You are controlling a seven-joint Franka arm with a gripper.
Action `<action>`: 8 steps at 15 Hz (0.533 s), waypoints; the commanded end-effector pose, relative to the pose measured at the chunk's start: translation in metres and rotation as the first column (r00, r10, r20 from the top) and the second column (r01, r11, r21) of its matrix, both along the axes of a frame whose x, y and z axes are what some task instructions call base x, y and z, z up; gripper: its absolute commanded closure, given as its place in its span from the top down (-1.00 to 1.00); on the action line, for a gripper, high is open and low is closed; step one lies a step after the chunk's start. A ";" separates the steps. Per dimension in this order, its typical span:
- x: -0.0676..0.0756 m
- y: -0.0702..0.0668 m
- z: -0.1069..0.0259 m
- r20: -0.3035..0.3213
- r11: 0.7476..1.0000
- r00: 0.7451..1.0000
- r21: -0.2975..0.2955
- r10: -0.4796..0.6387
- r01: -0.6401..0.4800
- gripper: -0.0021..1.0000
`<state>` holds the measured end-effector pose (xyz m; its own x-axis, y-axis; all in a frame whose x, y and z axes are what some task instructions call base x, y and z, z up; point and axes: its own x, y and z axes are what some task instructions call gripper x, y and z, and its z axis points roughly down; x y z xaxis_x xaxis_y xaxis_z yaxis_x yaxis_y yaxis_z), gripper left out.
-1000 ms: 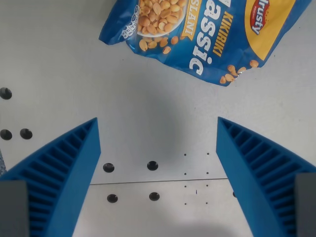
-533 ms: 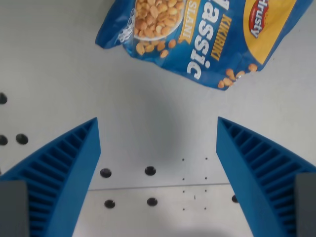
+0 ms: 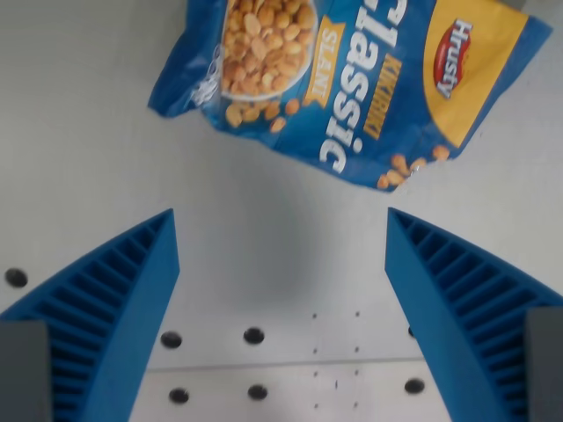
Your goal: Move above the blue bag
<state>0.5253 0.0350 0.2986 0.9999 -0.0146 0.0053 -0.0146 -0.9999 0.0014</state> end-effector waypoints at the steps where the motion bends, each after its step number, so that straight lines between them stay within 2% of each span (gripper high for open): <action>1: 0.012 -0.008 -0.008 0.004 1.000 1.000 -0.012 0.028 -0.028 1.00; 8: 0.031 -0.023 -0.035 -0.012 0.999 0.999 -0.018 0.035 -0.035 1.00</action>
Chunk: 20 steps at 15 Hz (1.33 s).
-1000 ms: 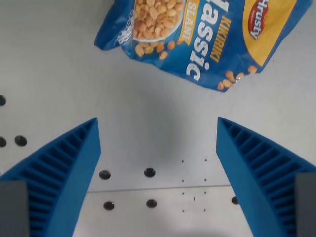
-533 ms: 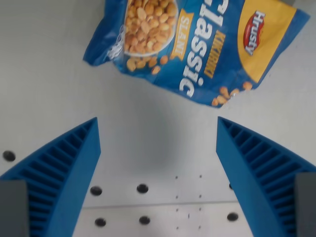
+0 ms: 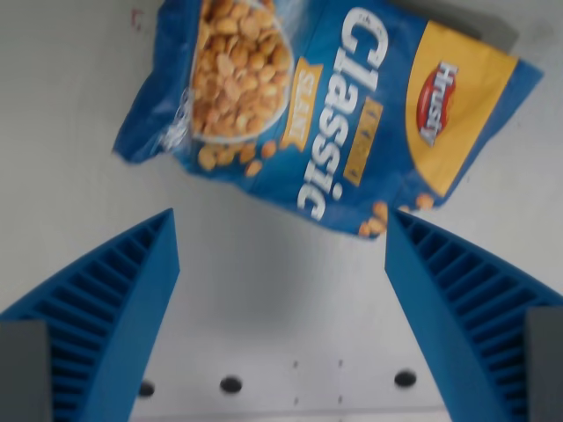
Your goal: Move above the blue bag
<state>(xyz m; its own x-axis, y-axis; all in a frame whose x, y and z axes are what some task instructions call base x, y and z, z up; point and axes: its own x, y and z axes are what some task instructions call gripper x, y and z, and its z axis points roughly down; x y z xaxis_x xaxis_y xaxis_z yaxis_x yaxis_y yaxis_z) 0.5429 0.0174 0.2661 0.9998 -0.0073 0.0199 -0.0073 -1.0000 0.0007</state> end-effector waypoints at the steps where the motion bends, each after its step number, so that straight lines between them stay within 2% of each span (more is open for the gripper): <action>1: 0.016 -0.008 -0.007 -0.028 0.999 0.999 -0.019 0.031 -0.031 1.00; 11: 0.037 -0.028 -0.044 -0.011 0.999 0.999 -0.011 0.039 -0.039 1.00; 20: 0.047 -0.037 -0.062 -0.017 0.999 0.999 0.000 0.039 -0.039 1.00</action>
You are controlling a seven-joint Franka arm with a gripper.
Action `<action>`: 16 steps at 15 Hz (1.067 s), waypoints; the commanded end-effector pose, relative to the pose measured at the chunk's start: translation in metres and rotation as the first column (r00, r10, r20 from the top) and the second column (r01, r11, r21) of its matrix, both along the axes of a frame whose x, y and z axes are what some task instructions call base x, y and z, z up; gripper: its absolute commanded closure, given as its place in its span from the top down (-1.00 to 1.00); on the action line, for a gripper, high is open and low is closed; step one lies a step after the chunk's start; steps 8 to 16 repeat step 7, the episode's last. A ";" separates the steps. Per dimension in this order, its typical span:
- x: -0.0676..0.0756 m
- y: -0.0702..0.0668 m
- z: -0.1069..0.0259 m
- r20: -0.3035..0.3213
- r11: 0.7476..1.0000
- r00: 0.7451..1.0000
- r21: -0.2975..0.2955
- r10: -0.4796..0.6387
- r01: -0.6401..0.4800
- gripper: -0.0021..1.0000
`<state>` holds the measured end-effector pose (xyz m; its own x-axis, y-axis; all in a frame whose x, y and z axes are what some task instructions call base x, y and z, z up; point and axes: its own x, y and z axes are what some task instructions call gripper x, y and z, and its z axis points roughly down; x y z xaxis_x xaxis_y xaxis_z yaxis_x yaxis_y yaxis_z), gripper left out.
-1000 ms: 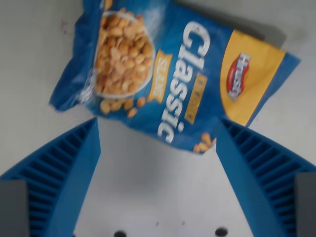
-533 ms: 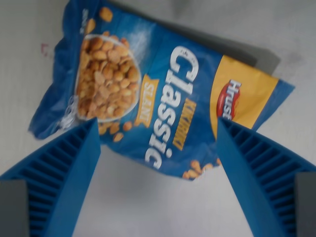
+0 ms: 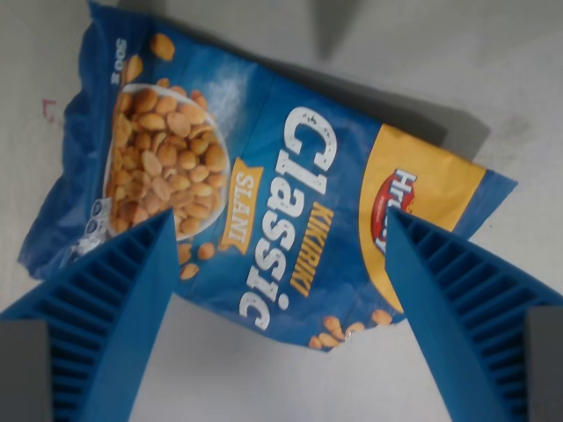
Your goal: Move above the blue bag
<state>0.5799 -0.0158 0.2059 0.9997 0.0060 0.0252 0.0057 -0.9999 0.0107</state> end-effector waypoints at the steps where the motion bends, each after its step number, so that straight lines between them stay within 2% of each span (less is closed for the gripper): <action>1: 0.011 -0.005 -0.003 -0.023 1.000 0.999 0.011 0.024 -0.024 1.00; 16: 0.014 -0.006 -0.006 -0.028 1.000 0.999 0.015 0.019 -0.019 1.00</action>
